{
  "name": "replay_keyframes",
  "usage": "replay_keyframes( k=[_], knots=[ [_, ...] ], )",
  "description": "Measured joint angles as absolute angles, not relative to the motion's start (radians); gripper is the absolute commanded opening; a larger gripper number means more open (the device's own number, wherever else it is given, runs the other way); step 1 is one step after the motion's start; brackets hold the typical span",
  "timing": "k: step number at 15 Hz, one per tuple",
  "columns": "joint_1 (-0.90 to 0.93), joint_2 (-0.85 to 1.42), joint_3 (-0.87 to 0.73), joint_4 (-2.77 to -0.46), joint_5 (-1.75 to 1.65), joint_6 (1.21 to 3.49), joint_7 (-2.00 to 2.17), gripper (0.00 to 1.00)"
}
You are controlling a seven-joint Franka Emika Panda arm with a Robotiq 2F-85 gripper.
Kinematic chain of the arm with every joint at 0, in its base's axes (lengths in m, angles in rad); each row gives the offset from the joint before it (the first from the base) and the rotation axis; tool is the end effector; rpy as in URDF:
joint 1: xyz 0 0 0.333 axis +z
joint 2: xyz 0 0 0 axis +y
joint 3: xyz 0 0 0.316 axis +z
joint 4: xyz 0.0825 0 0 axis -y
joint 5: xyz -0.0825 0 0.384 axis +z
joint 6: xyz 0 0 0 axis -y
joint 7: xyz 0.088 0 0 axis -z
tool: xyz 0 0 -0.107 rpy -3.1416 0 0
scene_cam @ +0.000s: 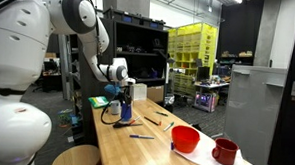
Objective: Turn over the cup on the table
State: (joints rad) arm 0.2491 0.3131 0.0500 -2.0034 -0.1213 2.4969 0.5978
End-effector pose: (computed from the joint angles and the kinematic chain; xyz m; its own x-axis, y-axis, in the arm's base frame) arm 0.5923 0.1820 0.3190 0.9594 -0.2104 0.1877 -0.2068 -0.9776 -0.0387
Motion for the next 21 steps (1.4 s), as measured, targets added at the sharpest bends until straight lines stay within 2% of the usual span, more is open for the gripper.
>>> replay_keyframes(
  k=[5, 9, 21],
  knots=[
    [0.157, 0.358, 0.073, -1.807, 0.091, 2.216, 0.330, 0.46],
    [0.114, 0.456, 0.065, -1.616, 0.107, 1.915, 0.296, 0.46],
    [0.151, 0.819, 0.067, -1.067, 0.104, 1.379, 0.241, 0.46]
  ],
)
